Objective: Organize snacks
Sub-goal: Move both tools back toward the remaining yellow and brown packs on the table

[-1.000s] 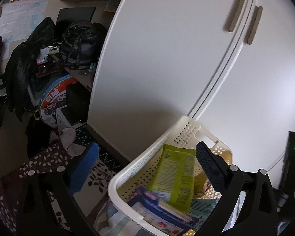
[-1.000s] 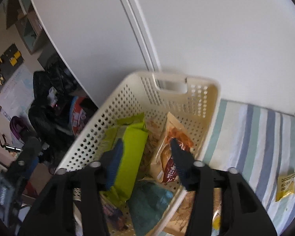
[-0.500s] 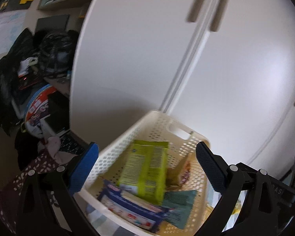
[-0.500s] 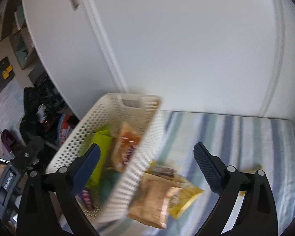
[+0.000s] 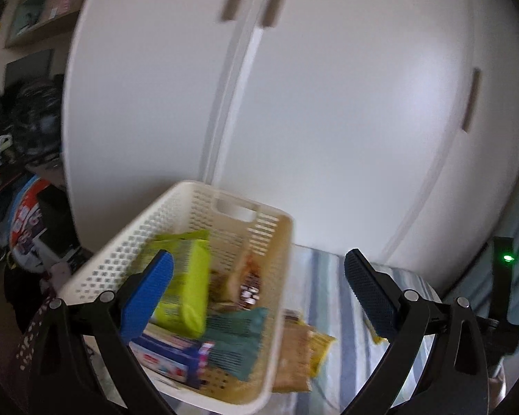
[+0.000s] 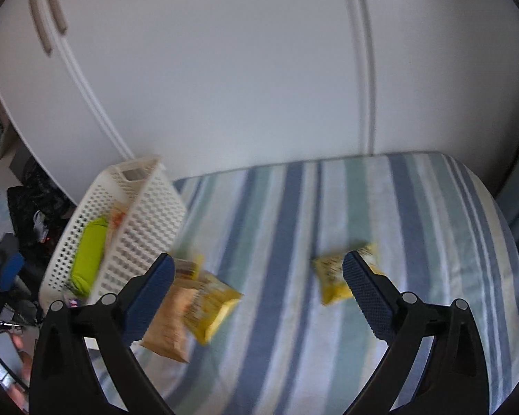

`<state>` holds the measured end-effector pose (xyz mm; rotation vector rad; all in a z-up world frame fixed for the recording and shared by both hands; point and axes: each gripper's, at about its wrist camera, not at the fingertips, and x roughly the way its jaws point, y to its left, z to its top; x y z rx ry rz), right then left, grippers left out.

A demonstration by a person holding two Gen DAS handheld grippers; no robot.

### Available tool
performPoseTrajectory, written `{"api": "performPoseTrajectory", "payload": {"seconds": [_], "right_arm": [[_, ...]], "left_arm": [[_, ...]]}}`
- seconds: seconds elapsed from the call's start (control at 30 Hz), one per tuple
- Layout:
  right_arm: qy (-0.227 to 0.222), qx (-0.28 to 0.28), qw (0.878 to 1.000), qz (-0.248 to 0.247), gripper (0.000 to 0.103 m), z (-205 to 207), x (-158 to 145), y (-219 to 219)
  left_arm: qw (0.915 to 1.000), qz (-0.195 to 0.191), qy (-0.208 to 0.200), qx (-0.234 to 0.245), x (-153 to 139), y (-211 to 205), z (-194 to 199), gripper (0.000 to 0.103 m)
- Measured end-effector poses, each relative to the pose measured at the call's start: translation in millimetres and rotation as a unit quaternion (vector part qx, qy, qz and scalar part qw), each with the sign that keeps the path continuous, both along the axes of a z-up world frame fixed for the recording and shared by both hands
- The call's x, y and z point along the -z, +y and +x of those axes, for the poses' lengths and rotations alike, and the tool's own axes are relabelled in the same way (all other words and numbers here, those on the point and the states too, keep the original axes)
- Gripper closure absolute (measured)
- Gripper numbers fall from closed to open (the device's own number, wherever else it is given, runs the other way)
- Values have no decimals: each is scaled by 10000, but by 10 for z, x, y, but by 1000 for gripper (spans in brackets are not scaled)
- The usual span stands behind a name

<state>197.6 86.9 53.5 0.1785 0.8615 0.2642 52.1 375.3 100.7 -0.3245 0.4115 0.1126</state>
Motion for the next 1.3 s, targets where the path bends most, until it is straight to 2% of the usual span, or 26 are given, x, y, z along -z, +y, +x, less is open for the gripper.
{"api": "performPoseTrajectory", "payload": {"seconds": [0.13,0.27,0.37,0.57,0.7,0.83,0.93,1.07,1.17,1.3], "right_arm": [[245,111,9996,-65,6,-2,173,-158],[394,-28,9992,-54,6,-46,312,-139],[468,-377,9981,-100,6,-98,406,31],[472,-1232,9907,-319,6,-201,551,610],[372,-1817,9802,-698,6,-232,644,1095],[284,-2132,9688,-1232,6,-184,730,1468],[301,-2197,9619,-1599,6,-98,819,1664],[413,-2182,9591,-1753,5,19,883,1759],[667,-2027,9618,-1713,5,122,949,1640],[783,-1684,9690,-1626,5,232,962,1386]], "left_arm": [[9986,29,101,510,26,-199,62,3],[9963,69,254,823,65,-305,116,3],[9963,144,314,790,96,-314,121,3],[9974,8,269,662,82,-134,117,3],[9983,-131,238,525,65,19,96,3],[9986,-289,218,397,56,144,72,3],[9986,-355,202,326,50,211,59,3],[9986,-406,204,271,54,253,62,3],[9986,-379,226,275,66,239,69,3],[9987,-333,231,300,62,211,60,3]]}}
